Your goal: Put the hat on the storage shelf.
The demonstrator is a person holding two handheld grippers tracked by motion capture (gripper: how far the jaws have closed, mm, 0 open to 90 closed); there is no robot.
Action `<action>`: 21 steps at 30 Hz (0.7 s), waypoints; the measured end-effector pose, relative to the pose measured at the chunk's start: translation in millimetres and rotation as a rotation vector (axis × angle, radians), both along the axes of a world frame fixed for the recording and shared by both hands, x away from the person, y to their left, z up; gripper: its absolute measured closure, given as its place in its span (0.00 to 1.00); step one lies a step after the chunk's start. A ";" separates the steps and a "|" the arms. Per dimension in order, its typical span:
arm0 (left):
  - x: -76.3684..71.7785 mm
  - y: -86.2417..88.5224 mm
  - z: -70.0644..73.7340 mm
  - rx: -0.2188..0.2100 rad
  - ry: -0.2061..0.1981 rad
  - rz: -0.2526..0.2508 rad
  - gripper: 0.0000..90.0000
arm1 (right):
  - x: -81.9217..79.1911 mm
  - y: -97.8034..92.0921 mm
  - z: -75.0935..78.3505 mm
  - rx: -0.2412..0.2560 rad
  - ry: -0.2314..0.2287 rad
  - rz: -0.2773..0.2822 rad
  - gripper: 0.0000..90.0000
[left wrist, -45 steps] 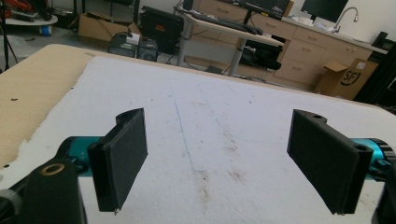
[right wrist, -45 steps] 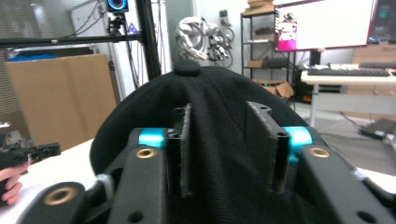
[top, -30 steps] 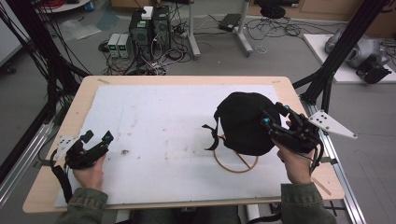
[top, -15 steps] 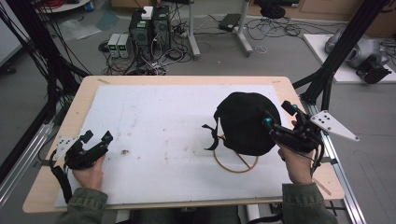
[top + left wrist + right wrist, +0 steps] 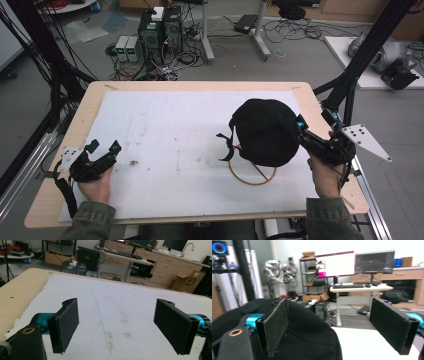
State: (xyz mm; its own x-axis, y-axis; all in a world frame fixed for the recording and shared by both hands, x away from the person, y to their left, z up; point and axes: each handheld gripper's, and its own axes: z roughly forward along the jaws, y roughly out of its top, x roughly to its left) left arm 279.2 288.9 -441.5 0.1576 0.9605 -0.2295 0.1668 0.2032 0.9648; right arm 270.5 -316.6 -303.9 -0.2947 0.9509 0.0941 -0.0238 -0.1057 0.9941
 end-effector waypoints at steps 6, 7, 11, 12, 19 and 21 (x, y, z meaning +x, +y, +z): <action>-0.6 1.1 0.3 0.016 -0.004 0.013 0.23 | 3.9 -10.2 -9.8 -0.007 0.012 -0.076 0.17; -0.6 1.2 0.5 0.015 -0.006 0.014 0.22 | 4.5 -11.3 -12.2 -0.007 0.022 -0.092 0.17; -0.4 1.7 0.3 0.012 -0.003 0.015 0.22 | 7.8 -17.9 -22.3 -0.013 0.035 -0.140 0.17; -0.3 1.8 0.2 0.010 -0.001 0.015 0.22 | 8.8 -20.2 -24.8 -0.013 0.039 -0.154 0.17; 0.1 2.1 -0.1 0.011 -0.001 0.016 0.22 | 15.7 -37.2 -44.4 0.011 0.093 -0.226 0.19; 0.2 2.1 -0.3 0.008 0.001 0.017 0.22 | 16.6 -39.4 -52.2 0.006 0.110 -0.237 0.19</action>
